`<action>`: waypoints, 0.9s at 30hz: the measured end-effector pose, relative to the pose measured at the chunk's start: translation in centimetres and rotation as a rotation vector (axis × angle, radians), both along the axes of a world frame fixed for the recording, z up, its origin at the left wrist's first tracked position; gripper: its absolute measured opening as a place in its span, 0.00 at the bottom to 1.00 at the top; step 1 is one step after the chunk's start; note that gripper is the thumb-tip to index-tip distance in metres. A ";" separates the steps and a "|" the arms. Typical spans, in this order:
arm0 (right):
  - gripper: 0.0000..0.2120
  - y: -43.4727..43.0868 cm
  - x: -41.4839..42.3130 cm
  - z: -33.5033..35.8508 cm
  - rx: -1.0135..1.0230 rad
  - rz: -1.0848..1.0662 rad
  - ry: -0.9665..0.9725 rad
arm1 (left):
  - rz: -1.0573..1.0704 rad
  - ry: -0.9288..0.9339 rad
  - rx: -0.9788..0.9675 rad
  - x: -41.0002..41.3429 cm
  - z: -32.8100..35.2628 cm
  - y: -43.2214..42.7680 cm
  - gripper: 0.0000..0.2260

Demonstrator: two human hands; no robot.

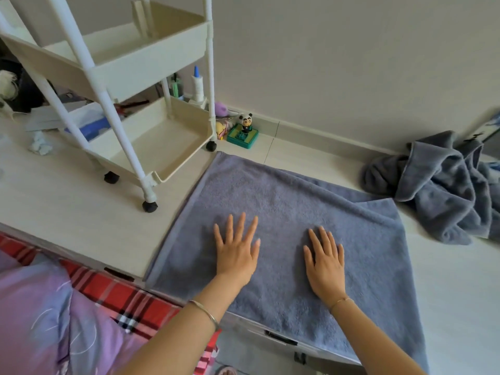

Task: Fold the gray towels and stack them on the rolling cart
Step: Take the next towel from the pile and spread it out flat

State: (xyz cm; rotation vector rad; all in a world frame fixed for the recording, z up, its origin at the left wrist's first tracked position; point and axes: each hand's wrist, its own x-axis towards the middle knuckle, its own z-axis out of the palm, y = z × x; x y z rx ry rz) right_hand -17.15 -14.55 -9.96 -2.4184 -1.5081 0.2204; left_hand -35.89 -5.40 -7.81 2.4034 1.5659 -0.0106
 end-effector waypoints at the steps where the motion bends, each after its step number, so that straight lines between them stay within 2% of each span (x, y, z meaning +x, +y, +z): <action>1: 0.33 -0.5 0.4 0.0 -0.005 -0.012 0.000 | -0.115 -0.016 -0.015 1.4 -0.3 -0.8 0.23; 2: 0.33 -0.9 0.8 -0.1 -0.010 -0.019 0.000 | -0.193 0.001 -0.024 2.4 -0.4 -1.6 0.24; 4: 0.32 -1.6 1.4 -0.3 -0.023 -0.016 -0.007 | -0.212 0.016 -0.098 3.5 -0.3 -2.6 0.24; 12: 0.23 -3.9 2.4 0.6 0.064 0.004 -0.081 | -0.237 0.063 0.019 4.8 0.7 -1.8 0.20; 14: 0.21 -4.3 2.5 0.7 0.059 0.022 -0.031 | -0.191 0.076 -0.033 5.4 1.1 -2.4 0.20; 16: 0.15 -4.3 3.4 1.3 0.075 0.005 0.148 | -0.127 0.080 -0.086 6.1 1.9 -2.4 0.22; 18: 0.10 -4.0 5.0 2.7 0.182 -0.068 0.372 | -0.112 0.083 -0.061 7.2 3.2 -1.5 0.24; 19: 0.09 -3.8 6.2 3.5 0.237 -0.102 0.411 | -0.141 0.073 -0.034 8.1 3.7 -0.8 0.25; 22: 0.08 -2.5 10.0 5.8 0.324 -0.159 0.438 | -0.291 -0.029 0.031 11.2 4.6 1.6 0.24; 27: 0.14 0.0 16.3 6.8 0.163 -0.146 0.469 | -0.462 -0.166 0.020 16.9 4.1 4.9 0.21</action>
